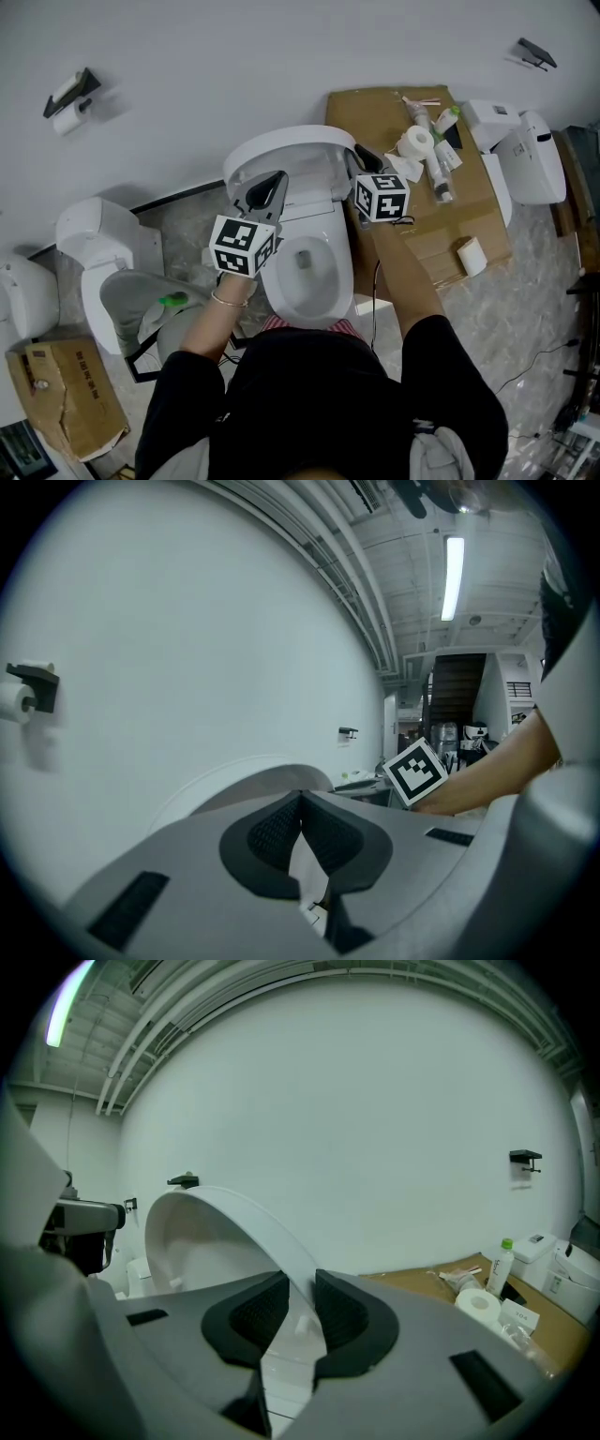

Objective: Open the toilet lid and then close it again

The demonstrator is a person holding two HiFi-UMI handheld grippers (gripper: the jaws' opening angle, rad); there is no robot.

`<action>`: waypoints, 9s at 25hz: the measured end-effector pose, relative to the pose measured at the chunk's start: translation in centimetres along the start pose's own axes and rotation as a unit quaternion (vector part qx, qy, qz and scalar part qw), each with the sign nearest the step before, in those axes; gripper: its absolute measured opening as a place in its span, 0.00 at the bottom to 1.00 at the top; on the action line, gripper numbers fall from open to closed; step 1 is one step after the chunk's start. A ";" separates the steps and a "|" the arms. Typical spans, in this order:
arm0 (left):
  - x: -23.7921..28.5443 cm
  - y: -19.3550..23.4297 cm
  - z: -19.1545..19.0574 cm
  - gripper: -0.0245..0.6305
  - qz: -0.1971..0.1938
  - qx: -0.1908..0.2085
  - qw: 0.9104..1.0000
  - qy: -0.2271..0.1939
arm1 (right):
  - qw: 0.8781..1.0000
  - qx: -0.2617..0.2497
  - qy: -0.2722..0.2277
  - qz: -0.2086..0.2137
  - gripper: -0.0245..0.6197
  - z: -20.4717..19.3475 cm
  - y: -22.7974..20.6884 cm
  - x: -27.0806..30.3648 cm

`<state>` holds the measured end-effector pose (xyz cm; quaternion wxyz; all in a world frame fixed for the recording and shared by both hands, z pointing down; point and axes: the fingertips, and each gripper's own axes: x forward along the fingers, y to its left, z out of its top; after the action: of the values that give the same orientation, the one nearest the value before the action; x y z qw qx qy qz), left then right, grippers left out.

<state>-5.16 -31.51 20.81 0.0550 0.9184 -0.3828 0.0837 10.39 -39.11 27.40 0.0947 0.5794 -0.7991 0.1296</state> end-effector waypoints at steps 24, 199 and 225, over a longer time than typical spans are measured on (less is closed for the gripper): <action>-1.1 -1.5 -1.3 0.04 0.009 -0.014 1.000 0.008 | 1.000 -0.002 0.004 0.010 0.18 -2.1 0.9 -3.7; -11.4 -12.8 -12.7 0.04 0.004 -0.092 0.996 0.015 | 0.989 0.120 -0.001 0.086 0.07 -11.2 12.5 -19.6; -13.3 -13.6 -15.8 0.04 -0.020 -0.111 0.993 0.033 | 0.989 0.128 0.009 0.078 0.07 -13.5 14.4 -20.9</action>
<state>-6.45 -10.20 33.21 0.1706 0.9109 -0.3691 0.0695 3.17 -11.77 32.52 0.0166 0.5211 -0.8180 0.2428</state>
